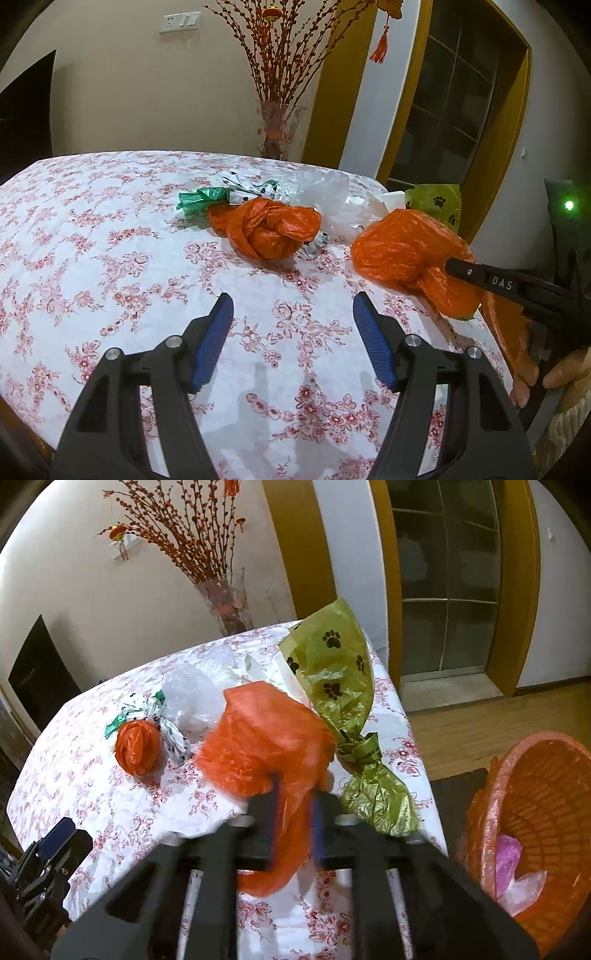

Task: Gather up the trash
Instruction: 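Move both tools back over the table toward the remaining bags, then grasp the large orange bag with the right tool and lift it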

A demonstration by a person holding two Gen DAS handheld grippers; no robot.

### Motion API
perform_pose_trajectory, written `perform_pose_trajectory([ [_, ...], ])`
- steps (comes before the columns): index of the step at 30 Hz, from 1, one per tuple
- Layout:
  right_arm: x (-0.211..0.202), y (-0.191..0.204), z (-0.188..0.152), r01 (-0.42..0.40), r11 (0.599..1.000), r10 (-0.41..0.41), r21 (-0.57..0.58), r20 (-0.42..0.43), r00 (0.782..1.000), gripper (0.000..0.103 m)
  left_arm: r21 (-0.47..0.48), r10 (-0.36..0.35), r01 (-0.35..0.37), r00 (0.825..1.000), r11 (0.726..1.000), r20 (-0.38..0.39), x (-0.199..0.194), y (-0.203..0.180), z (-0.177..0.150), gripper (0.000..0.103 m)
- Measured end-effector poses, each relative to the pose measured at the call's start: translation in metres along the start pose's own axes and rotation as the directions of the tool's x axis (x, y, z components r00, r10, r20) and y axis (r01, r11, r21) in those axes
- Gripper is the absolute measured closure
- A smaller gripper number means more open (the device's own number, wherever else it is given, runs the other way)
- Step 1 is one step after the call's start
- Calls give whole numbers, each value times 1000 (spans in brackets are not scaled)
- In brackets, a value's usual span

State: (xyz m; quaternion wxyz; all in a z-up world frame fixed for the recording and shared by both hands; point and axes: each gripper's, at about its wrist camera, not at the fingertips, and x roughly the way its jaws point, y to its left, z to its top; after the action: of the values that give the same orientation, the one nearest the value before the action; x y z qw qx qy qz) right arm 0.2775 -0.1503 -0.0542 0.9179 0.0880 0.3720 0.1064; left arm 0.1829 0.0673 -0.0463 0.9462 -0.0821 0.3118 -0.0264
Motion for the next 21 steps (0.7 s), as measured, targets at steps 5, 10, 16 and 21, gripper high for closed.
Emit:
perform_pose_trajectory([
  [5,-21,-2,4,-31,999,29,24,65,997,102,2,-6,6,1000,1000,-5,2,0,0,37],
  [10,-38,-7,9,-40,998,35,45,116,993,102,4,-12,12,1000,1000,-14,3,-4,-2,37],
  [16,-29,-2,-3,-29,1000,29,1,69,997,102,6,-17,18,1000,1000,-20,4,-6,-4,37],
  [21,-18,12,-13,-25,996,26,-89,6,1000,75,3,-14,14,1000,1000,-18,3,-3,-3,37],
])
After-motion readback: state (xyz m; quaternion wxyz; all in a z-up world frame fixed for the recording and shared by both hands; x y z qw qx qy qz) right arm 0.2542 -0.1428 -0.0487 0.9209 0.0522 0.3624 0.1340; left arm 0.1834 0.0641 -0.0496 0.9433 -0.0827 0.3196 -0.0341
